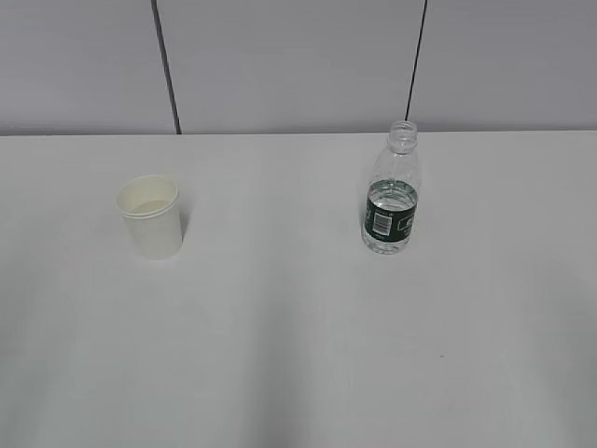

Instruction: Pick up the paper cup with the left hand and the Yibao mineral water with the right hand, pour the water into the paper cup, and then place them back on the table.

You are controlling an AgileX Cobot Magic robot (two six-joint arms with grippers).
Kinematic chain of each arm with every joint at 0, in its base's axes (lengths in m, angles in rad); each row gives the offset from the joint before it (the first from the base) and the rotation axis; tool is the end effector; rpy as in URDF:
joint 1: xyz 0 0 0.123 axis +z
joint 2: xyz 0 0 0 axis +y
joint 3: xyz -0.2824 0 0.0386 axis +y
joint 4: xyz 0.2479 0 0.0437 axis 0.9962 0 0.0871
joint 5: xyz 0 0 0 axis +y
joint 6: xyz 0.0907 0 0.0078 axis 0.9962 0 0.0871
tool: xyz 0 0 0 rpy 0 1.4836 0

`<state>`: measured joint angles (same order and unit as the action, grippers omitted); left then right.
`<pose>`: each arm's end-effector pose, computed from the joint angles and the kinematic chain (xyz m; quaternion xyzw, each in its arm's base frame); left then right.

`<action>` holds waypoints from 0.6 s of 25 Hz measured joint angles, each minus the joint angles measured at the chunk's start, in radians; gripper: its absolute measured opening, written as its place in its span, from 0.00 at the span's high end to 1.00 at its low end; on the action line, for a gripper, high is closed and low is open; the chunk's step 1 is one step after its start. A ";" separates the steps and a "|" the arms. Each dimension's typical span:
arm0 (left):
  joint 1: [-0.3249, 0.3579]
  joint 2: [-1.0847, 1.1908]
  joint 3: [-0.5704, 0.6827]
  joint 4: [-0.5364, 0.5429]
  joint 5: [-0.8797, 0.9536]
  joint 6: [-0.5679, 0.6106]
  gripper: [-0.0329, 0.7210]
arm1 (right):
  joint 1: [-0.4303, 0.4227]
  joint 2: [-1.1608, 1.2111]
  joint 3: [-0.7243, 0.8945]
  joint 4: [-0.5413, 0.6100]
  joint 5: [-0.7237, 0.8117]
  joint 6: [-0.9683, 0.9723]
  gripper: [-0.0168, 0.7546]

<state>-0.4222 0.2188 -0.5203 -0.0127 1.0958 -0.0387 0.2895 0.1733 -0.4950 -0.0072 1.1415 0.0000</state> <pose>0.0229 -0.0114 0.2781 0.1728 0.8916 -0.1018 0.4060 0.0169 0.0044 0.2686 -0.1318 0.9039 0.0551 0.4032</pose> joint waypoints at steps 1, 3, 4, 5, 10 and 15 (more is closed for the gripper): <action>0.026 -0.012 0.000 0.000 0.000 0.000 0.30 | -0.025 0.000 0.000 0.000 0.000 0.000 0.30; 0.100 -0.046 0.000 0.000 0.000 0.000 0.30 | -0.109 0.000 0.000 0.000 0.000 0.000 0.30; 0.142 -0.060 0.000 0.000 0.000 0.000 0.30 | -0.149 0.000 0.000 0.000 0.000 0.000 0.30; 0.177 -0.078 0.000 0.000 0.000 0.000 0.30 | -0.197 -0.001 0.000 0.000 0.000 0.000 0.30; 0.336 -0.166 0.000 0.000 0.001 0.000 0.30 | -0.374 -0.050 0.000 0.000 0.000 0.000 0.30; 0.372 -0.230 0.000 0.000 0.003 0.000 0.30 | -0.400 -0.178 0.000 0.000 0.000 0.000 0.30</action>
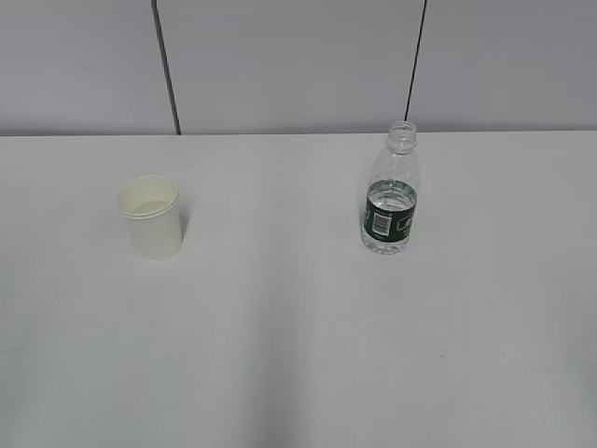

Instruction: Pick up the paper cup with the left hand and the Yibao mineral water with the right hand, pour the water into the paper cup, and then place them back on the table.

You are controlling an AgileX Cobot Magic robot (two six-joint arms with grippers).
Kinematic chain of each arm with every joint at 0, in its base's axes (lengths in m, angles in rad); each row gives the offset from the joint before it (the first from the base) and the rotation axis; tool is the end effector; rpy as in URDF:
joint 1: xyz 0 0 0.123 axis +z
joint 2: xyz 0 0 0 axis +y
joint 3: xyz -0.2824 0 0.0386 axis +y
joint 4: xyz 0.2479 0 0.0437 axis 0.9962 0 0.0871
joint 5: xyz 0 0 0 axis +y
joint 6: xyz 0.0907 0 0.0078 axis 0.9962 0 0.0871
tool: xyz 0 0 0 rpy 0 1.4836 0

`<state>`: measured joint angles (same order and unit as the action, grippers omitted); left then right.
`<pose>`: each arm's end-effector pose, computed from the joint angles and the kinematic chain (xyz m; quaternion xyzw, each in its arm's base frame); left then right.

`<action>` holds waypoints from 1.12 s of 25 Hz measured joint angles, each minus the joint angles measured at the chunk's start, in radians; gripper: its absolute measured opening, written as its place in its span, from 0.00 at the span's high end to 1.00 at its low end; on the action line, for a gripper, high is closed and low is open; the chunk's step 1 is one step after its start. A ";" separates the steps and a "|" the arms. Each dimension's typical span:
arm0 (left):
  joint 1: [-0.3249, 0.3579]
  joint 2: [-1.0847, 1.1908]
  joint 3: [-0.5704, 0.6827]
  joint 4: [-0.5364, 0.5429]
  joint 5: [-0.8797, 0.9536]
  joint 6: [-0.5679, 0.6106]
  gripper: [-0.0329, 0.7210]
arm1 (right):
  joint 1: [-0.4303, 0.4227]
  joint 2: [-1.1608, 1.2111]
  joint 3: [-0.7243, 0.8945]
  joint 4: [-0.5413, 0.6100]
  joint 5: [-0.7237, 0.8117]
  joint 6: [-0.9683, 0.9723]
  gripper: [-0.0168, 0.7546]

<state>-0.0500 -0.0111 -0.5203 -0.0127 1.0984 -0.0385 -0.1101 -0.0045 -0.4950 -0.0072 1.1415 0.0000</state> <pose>-0.0106 -0.0005 0.2796 0.0054 0.8548 -0.0293 0.5180 -0.0086 0.0003 0.2694 0.0484 0.8724 -0.0303 0.4855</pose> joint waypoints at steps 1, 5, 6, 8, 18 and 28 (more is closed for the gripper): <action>0.000 -0.004 0.000 0.000 0.001 0.000 0.30 | -0.002 -0.007 0.000 0.000 0.000 0.000 0.30; 0.000 -0.006 0.000 0.001 0.002 0.000 0.30 | -0.005 -0.013 0.000 0.000 0.000 0.000 0.30; 0.000 -0.006 0.000 0.001 0.002 0.000 0.30 | -0.005 -0.013 0.000 0.000 0.000 0.000 0.31; 0.000 -0.006 0.000 0.001 0.003 0.000 0.30 | -0.005 -0.013 0.000 0.000 0.000 0.000 0.31; 0.000 -0.007 0.000 0.001 0.003 0.000 0.30 | -0.005 -0.013 0.000 0.000 0.000 0.000 0.31; 0.000 -0.007 0.000 0.001 0.004 0.000 0.30 | -0.005 -0.013 0.000 0.000 0.002 0.000 0.31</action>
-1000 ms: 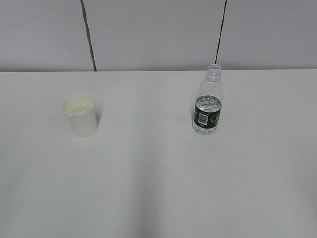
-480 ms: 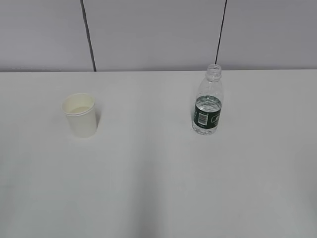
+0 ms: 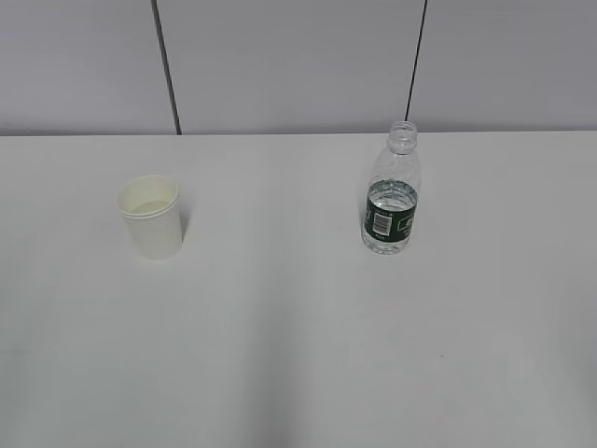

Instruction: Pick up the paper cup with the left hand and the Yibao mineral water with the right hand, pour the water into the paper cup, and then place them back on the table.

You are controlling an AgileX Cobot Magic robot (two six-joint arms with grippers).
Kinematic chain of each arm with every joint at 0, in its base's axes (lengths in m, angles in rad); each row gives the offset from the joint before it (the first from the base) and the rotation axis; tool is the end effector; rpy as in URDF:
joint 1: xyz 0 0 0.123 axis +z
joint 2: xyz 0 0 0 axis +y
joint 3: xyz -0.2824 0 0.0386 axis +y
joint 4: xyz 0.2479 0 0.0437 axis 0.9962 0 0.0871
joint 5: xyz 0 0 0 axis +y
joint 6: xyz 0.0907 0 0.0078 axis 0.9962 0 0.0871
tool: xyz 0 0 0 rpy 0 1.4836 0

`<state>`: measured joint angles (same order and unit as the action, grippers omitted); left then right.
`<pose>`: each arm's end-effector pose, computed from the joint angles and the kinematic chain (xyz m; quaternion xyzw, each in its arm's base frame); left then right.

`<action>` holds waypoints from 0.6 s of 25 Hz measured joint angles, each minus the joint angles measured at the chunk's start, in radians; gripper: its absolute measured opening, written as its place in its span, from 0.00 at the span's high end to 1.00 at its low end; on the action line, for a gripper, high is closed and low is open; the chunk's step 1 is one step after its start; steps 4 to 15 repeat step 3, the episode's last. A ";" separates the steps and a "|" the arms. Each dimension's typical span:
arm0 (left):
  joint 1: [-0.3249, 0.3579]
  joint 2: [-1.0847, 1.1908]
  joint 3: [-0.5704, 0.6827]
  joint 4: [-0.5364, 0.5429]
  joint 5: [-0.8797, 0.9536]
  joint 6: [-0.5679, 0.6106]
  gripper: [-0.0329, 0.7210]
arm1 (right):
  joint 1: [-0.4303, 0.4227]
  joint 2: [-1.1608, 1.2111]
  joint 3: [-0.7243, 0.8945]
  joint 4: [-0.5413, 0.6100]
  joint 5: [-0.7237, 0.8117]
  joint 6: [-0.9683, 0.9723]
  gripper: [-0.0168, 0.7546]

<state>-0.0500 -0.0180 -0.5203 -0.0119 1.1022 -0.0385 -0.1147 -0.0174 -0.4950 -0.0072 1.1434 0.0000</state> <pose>-0.0118 -0.0004 0.2792 0.0054 0.8540 -0.0289 0.5194 -0.0106 0.0006 0.2691 0.0502 0.8696 -0.0317 0.4902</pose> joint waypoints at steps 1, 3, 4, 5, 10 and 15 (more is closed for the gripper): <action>0.000 0.000 0.000 0.000 0.000 0.000 0.30 | 0.000 0.000 0.000 0.000 0.000 0.000 0.31; 0.000 0.000 0.000 0.000 0.000 0.000 0.30 | 0.000 0.000 0.000 0.000 0.000 0.000 0.31; 0.000 0.000 0.000 0.000 0.000 0.000 0.30 | 0.000 0.000 0.000 0.000 0.000 0.000 0.31; 0.000 0.000 0.000 0.000 0.000 0.000 0.30 | 0.000 0.000 0.000 0.000 0.000 0.000 0.31; 0.000 0.000 0.000 0.000 0.000 0.000 0.30 | 0.000 0.000 0.000 0.000 0.000 0.000 0.31; 0.000 0.000 0.000 0.000 0.000 0.000 0.30 | 0.000 0.000 0.000 0.000 0.000 0.000 0.31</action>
